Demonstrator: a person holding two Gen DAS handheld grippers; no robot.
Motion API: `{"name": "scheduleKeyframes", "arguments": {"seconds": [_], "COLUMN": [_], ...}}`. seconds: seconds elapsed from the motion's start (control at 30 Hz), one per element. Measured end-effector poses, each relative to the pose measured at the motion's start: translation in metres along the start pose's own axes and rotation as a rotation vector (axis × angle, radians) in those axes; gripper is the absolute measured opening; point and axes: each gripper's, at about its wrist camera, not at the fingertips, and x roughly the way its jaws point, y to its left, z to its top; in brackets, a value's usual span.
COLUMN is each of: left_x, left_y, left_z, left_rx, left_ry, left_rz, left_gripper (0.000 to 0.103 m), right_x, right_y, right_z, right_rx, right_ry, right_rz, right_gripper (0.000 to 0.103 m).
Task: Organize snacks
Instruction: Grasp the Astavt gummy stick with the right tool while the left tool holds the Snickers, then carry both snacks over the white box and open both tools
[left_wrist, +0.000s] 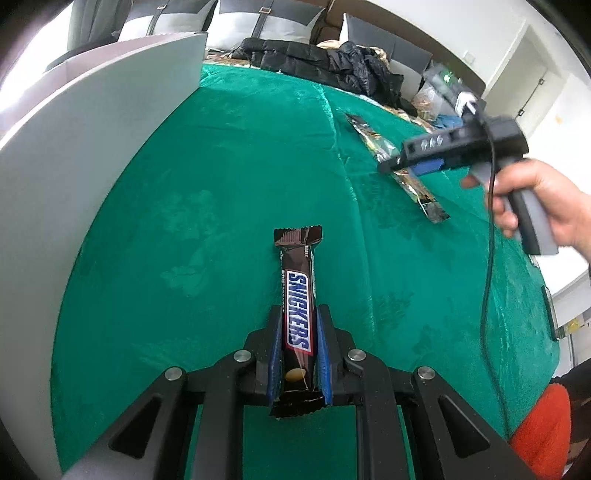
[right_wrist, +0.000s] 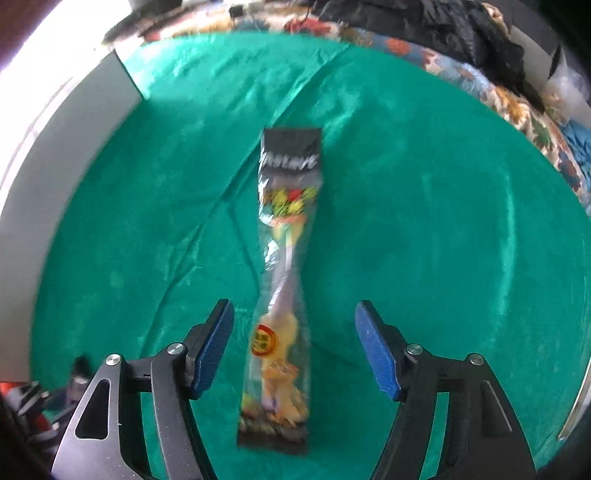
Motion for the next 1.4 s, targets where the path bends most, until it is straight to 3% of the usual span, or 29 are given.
{"name": "scheduleKeyframes", "arguments": {"seconds": [0.03, 0.07, 0.23, 0.4, 0.47, 0.57, 0.7, 0.77, 0.8, 0.83, 0.87, 0.9, 1.0, 1.1, 1.17, 1.27, 1.4], "left_x": [-0.001, -0.003, -0.026, -0.099, -0.131, -0.176, -0.202, -0.202, -0.199, -0.197, -0.196, -0.197, -0.208, -0.221, -0.229, -0.242, -0.256], "left_y": [0.001, 0.001, 0.001, 0.020, 0.037, 0.076, 0.136, 0.157, 0.168, 0.175, 0.180, 0.185, 0.178, 0.166, 0.159, 0.146, 0.143], "left_z": [0.000, 0.000, 0.008, 0.041, 0.057, 0.078, 0.087, 0.079, 0.073, 0.066, 0.058, 0.049, 0.025, 0.023, 0.027, 0.033, 0.036], "left_rx": [-0.005, -0.010, -0.072, -0.155, -0.165, -0.180, -0.201, -0.202, -0.210, -0.217, -0.225, -0.236, -0.235, -0.225, -0.219, -0.212, -0.229], "left_ry": [0.003, 0.002, -0.017, -0.129, -0.188, -0.258, -0.255, -0.224, -0.210, -0.198, -0.191, -0.189, -0.229, -0.259, -0.279, -0.297, -0.307], "left_rz": [0.002, 0.002, -0.057, -0.108, -0.062, 0.066, 0.276, 0.367, 0.424, 0.457, 0.481, 0.515, 0.556, 0.589, 0.611, 0.659, 0.687], "left_gripper": [0.017, 0.017, 0.017, 0.017, 0.017, 0.017, 0.017, 0.020, 0.032, 0.041, 0.063, 0.078, 0.084, 0.095, 0.098, 0.099, 0.099], "right_x": [0.002, -0.003, -0.041, -0.111, -0.142, -0.184, -0.202, -0.189, -0.178, -0.163, -0.142, -0.127, -0.102, -0.112, -0.133, -0.160, -0.183], "right_y": [0.003, 0.005, 0.002, 0.051, 0.090, 0.152, 0.234, 0.275, 0.290, 0.304, 0.318, 0.328, 0.328, 0.323, 0.318, 0.320, 0.321], "right_z": [-0.003, -0.009, -0.036, -0.043, -0.036, -0.021, 0.005, 0.011, 0.012, 0.012, 0.010, 0.004, -0.005, -0.017, -0.021, -0.030, -0.034], "right_rx": [-0.009, -0.022, 0.036, 0.060, 0.041, -0.007, -0.061, -0.068, -0.064, -0.063, -0.067, -0.074, -0.092, -0.126, -0.173, -0.235, -0.244], "right_ry": [-0.002, -0.022, -0.060, -0.193, -0.259, -0.332, -0.354, -0.332, -0.308, -0.268, -0.207, -0.168, -0.137, -0.191, -0.265, -0.362, -0.409], "right_rz": [-0.022, -0.047, -0.005, 0.175, 0.275, 0.415, 0.533, 0.554, 0.564, 0.587, 0.623, 0.621, 0.562, 0.464, 0.404, 0.331, 0.302], "right_gripper": [0.053, 0.022, 0.020, 0.020, 0.020, 0.020, 0.020, 0.028, 0.035, 0.064, 0.076, 0.075, 0.075, 0.078, 0.086, 0.086, 0.086]}}
